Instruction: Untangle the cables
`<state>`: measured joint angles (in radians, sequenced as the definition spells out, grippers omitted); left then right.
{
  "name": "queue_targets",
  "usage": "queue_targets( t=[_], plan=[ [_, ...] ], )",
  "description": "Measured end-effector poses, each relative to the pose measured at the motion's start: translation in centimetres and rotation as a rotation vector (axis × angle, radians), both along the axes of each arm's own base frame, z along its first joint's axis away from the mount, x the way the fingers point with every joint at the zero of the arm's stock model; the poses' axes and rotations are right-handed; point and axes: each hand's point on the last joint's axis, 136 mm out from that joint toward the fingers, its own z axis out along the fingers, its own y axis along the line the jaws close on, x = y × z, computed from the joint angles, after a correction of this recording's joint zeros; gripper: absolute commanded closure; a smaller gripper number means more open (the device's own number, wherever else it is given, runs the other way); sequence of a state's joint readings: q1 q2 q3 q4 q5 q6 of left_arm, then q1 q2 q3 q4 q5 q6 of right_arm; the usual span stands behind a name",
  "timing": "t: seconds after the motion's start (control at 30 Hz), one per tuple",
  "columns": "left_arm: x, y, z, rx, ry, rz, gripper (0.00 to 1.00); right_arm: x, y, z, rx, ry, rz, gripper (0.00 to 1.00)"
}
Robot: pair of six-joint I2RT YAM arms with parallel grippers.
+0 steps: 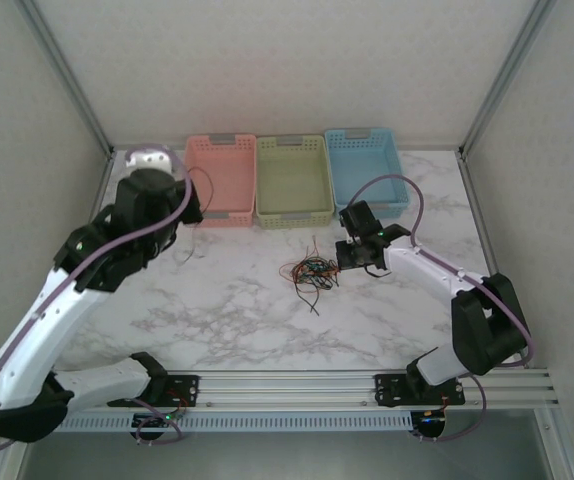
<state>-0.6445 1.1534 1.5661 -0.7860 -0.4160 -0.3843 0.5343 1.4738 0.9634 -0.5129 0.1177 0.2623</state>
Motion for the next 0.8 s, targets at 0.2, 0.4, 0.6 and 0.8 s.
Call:
queue_targets(
  t=[0.2, 0.4, 0.6, 0.8],
  plan=[
    [5.6, 0.3, 2.8, -0.004, -0.019, 0.044, 1.00, -0.4, 0.1, 0.0, 0.015, 0.003, 0.004, 1.00],
    [10.9, 0.9, 3.4, -0.020, -0.017, 0.081, 1.00, -0.4, 0.1, 0.0, 0.015, 0.004, 0.004, 1.00],
    [15.4, 1.1, 1.1, -0.030, 0.039, 0.082, 1.00, -0.4, 0.1, 0.0, 0.018, 0.005, 0.005, 1.00],
    [18.8, 1.0, -3.2, -0.032, 0.129, 0.065, 1.00, -0.5, 0.3, 0.1, 0.028, 0.009, 0.010, 1.00]
  ],
)
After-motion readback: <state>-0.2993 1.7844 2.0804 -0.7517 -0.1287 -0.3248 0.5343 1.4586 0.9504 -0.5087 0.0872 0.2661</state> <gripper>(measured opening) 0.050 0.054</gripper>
